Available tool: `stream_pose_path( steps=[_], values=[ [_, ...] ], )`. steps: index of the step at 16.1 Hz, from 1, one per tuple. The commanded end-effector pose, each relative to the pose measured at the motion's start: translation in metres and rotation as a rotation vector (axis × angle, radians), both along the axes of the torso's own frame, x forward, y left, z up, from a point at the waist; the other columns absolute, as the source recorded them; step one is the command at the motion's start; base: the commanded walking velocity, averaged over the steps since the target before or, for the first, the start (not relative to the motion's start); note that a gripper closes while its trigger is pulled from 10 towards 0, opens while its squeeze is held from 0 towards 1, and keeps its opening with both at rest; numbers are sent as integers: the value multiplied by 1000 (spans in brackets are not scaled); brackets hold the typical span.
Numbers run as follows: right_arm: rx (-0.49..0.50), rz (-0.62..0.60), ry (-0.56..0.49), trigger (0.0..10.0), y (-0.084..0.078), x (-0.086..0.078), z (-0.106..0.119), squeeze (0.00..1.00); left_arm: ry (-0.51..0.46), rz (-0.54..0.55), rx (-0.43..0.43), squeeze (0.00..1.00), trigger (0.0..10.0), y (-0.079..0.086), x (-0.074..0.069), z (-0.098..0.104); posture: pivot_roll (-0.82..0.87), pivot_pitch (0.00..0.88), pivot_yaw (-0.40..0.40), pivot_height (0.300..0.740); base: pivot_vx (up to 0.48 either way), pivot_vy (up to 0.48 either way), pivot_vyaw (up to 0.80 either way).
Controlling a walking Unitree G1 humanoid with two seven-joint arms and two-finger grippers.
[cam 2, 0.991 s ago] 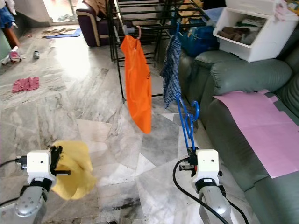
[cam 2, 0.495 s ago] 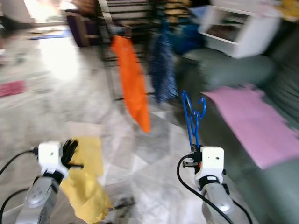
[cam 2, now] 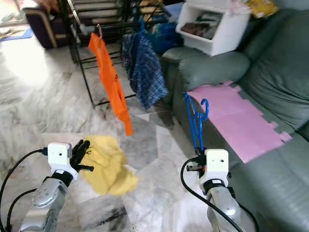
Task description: Hang hanger
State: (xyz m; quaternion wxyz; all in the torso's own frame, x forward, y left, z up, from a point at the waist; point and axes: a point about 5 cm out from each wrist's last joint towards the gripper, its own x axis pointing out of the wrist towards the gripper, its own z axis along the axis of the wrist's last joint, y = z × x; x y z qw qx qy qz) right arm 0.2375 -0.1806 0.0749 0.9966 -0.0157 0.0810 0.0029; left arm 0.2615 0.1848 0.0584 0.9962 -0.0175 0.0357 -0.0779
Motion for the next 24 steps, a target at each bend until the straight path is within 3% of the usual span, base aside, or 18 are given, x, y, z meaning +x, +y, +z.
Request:
stream_pose_path(
  steps=[1,9,14,15,16,18,19,20,21,24],
  values=[
    [-10,10,-16,10000,1,1,4,0,-21,-26,-5,0,10000,-4,2,5,-2,61,-44,740,270,0,0],
    [-17,18,-11,10000,2,2,2,0,-1,-39,3,0,10000,-8,-1,3,7,72,-53,740,30,0,0],
    [-34,84,55,10000,0,-1,-4,0,-41,-224,88,0,10000,-20,7,16,2,78,-57,740,0,0,0],
    [-73,164,113,10000,0,-2,-10,0,-67,-369,200,0,10000,-26,12,21,0,81,-55,740,0,0,0],
    [-122,231,156,10000,0,-2,-14,0,-84,-461,259,0,10000,-29,14,24,-1,81,-54,740,0,0,0],
    [-135,394,286,10000,-4,-3,-21,0,-122,-542,427,0,10000,-19,22,28,-11,82,-46,740,0,0,0],
    [-131,445,296,10000,-5,-4,-19,0,-133,-544,438,0,10000,-17,24,31,-12,83,-45,740,0,0,0],
    [-103,586,332,10000,-6,-11,-13,0,-155,-535,433,0,10000,-11,29,37,-13,84,-43,740,0,0,0],
    [-102,705,369,10000,-9,-20,-9,0,-178,-566,482,0,10000,-9,31,42,-14,87,-40,740,0,0,0],
    [-87,886,438,10000,-18,-35,1,0,-199,-580,526,0,10000,-3,33,43,-18,92,-40,740,0,0,0]
  ],
)
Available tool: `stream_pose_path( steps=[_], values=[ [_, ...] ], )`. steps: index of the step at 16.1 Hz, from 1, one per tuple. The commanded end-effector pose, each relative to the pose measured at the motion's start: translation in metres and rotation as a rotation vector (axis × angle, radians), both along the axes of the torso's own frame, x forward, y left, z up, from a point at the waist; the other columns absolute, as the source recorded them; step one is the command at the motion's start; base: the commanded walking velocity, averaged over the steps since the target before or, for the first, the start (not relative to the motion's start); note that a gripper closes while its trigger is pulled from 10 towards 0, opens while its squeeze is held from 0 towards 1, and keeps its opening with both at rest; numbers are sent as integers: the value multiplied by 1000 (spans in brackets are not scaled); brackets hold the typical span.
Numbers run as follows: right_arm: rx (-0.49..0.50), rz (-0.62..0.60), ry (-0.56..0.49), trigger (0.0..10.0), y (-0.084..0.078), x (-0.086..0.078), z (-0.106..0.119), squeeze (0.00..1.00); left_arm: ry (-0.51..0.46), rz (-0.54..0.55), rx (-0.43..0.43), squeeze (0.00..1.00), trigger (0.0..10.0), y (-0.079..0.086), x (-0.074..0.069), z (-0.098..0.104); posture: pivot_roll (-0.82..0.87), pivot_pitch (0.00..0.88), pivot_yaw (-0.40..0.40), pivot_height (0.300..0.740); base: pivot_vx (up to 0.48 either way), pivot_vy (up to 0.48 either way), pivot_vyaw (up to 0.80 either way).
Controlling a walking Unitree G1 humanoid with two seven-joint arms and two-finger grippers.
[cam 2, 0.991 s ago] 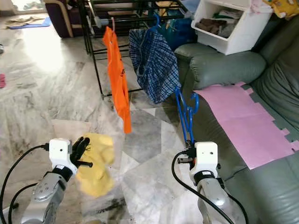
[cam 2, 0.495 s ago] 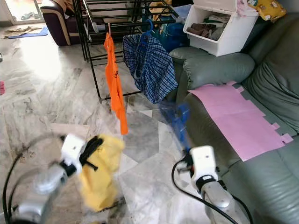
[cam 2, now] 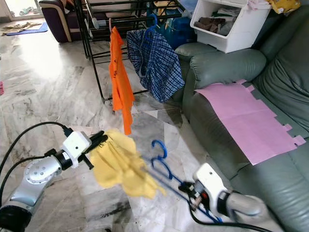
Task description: Hang hanger
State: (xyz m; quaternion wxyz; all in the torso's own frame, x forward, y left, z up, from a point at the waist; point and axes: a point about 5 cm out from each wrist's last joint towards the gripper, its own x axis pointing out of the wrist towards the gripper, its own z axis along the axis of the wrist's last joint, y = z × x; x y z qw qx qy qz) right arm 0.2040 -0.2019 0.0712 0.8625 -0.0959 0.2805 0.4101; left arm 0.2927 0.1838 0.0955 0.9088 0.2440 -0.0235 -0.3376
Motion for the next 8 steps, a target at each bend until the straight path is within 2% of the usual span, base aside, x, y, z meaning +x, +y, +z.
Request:
stream_pose_path(
  steps=[1,4,8],
  values=[
    [29,70,25,10000,1,-5,7,0,-31,-26,15,0,10000,0,3,6,-19,92,-40,740,0,0,0],
    [18,163,66,10000,-7,-10,10,0,-40,-67,16,0,10000,-3,6,11,-14,92,-39,740,0,0,0],
    [-12,195,51,10000,-11,-2,13,0,-38,-130,11,0,10000,-8,2,12,-8,90,-40,740,0,0,0]
  ],
)
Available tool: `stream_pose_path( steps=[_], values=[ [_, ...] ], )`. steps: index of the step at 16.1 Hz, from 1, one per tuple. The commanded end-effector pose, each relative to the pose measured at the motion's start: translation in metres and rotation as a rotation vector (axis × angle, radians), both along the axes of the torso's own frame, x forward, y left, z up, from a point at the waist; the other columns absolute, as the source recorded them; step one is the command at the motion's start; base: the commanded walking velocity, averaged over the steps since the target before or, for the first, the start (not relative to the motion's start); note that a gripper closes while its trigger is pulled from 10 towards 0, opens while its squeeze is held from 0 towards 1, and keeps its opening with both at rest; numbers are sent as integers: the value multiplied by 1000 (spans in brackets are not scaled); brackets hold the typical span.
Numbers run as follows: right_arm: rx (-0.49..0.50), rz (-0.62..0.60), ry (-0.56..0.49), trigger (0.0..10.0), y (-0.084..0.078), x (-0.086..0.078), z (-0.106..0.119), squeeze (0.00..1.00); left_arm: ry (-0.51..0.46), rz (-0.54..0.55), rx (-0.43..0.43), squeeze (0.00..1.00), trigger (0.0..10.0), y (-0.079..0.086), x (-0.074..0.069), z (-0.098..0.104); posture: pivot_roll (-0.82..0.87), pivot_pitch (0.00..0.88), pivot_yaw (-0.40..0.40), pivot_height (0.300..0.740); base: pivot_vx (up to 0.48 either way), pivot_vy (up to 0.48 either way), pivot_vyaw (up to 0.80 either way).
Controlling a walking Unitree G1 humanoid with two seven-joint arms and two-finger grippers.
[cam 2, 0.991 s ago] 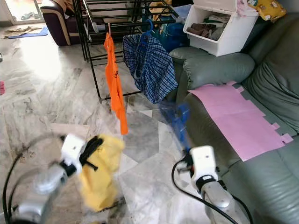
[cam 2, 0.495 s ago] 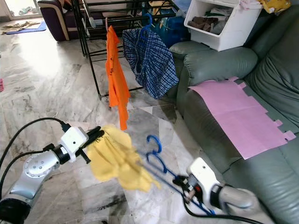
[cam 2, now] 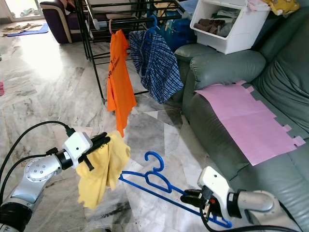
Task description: Hang hanger
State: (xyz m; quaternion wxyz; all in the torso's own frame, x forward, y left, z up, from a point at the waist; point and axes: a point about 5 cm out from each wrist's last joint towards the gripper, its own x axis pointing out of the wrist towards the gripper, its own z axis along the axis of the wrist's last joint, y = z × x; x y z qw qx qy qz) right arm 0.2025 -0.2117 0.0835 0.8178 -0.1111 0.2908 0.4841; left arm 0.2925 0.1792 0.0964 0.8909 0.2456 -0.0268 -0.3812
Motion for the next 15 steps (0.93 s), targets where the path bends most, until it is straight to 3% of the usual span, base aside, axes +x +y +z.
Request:
stream_pose_path(
  steps=[1,6,8,13,15],
  values=[
    [-18,29,-3,10000,-2,2,1,0,-49,-47,-8,0,10000,-3,2,11,-6,89,-41,740,0,0,0],
    [-56,13,-79,10000,-12,13,5,0,-25,-91,-18,0,10000,-2,-5,10,-7,89,-41,740,0,0,0],
    [-47,13,-84,10000,-11,15,5,0,-24,-117,-36,0,10000,-8,-7,11,-6,89,-41,740,0,0,0],
    [-27,28,-145,10000,0,26,4,0,-13,-274,-96,0,10000,-43,-26,16,9,92,-44,740,0,0,0],
    [-20,60,-133,10000,0,25,10,0,-2,-261,-71,0,10000,-39,-26,10,4,95,-43,740,0,0,0]
  ],
)
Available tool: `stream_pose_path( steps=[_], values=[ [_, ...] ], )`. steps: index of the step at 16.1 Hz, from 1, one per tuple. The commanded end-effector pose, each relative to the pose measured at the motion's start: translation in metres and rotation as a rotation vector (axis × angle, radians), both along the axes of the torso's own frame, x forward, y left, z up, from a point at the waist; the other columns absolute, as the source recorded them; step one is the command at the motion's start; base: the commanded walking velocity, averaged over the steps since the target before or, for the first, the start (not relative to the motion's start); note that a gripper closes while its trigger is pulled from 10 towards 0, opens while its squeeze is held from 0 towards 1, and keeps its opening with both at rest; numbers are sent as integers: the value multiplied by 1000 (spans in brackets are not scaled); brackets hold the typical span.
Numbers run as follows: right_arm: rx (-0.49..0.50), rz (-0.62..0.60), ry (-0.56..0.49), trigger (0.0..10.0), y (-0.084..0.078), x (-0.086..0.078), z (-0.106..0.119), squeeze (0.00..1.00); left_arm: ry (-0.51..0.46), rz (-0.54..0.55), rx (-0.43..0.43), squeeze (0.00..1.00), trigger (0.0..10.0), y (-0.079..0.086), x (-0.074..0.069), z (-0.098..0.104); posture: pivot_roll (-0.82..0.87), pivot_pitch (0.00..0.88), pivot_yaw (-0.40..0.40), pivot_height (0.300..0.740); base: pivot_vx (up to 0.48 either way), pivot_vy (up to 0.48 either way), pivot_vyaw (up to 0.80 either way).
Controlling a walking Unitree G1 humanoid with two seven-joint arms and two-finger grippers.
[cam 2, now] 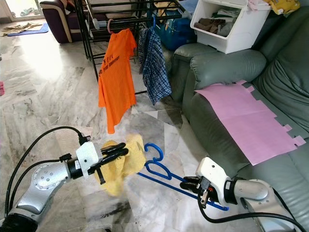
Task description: Hang hanger
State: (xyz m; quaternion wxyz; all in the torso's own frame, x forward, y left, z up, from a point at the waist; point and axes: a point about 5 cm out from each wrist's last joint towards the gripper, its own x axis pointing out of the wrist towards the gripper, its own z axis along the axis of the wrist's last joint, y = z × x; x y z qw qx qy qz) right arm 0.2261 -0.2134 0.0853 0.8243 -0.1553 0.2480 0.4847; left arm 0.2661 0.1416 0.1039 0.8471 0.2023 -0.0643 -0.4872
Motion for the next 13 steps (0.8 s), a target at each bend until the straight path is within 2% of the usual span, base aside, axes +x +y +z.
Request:
stream_pose_path(
  steps=[1,3,6,11,13],
  values=[
    [4,43,-7,10000,0,0,11,0,-17,-5,11,0,10000,2,1,1,4,95,-43,740,0,0,0],
    [-50,73,31,10000,-17,-3,17,0,-10,42,44,0,10000,12,8,0,-1,96,-41,740,0,0,0],
    [-99,70,36,10000,-29,-3,21,0,-8,65,72,0,10000,20,12,-1,-9,97,-38,740,0,0,0],
    [-119,67,6,10000,-29,2,25,0,-7,43,87,0,10000,18,9,-4,-4,99,-37,740,0,0,0],
    [-159,72,-13,10000,-33,4,25,0,13,49,135,0,10000,26,6,-13,-3,100,-36,740,0,0,0]
  ],
)
